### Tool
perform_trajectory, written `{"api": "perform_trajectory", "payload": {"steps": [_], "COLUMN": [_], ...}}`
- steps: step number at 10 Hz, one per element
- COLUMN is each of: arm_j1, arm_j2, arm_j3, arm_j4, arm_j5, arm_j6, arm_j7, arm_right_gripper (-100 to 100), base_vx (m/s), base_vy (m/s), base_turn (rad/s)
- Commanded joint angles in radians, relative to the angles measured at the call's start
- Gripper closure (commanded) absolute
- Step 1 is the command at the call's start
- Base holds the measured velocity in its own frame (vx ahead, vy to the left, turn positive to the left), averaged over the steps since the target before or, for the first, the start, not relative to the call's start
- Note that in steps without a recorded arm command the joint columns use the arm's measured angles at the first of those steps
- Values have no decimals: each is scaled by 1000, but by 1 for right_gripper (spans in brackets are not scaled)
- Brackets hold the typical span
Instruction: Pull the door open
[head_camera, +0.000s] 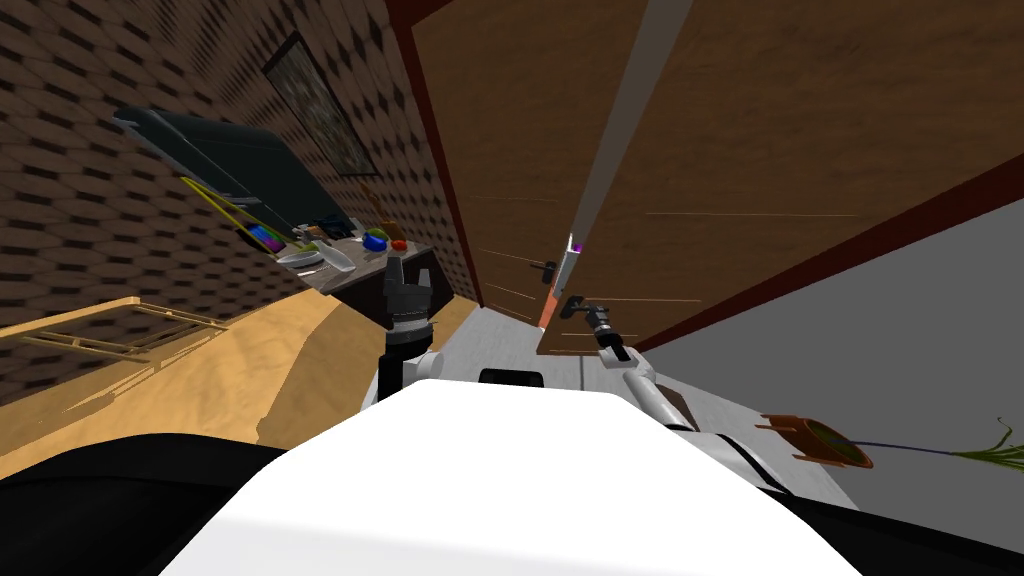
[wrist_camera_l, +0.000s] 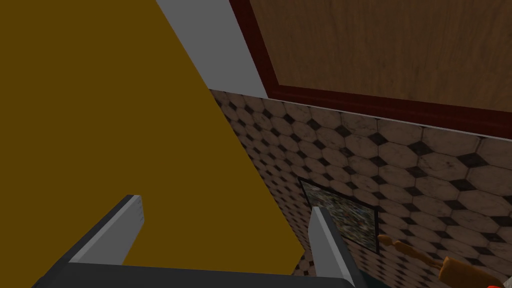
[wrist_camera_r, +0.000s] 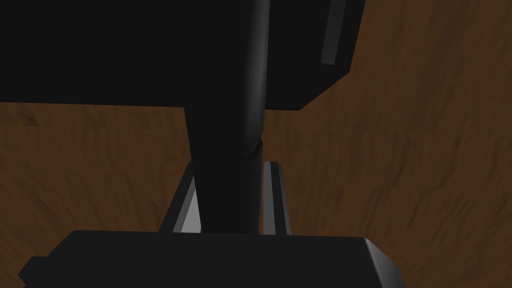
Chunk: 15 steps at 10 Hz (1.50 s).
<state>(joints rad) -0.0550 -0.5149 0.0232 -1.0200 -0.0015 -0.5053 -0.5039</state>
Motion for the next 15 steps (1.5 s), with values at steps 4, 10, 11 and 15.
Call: {"api": "perform_trajectory", "payload": {"steps": [4,10,11,15], "arm_j1": [42,104,117,142], "arm_j2": [-38,-106,-120,-156], "arm_j3": [42,82,90,111], "arm_j4": [-20,-41,-46,-44], "arm_j5": [8,10,11,19], "arm_j6": [-47,-140,-160,-221], "arm_j7": [-45,-108,-120,-150], "arm_right_gripper": [100,100,100,100], "base_vx": [-147,-174,-150,-141], "base_vy": [-77,-83,-98,-78], "base_turn": [65,116,118,66]}}
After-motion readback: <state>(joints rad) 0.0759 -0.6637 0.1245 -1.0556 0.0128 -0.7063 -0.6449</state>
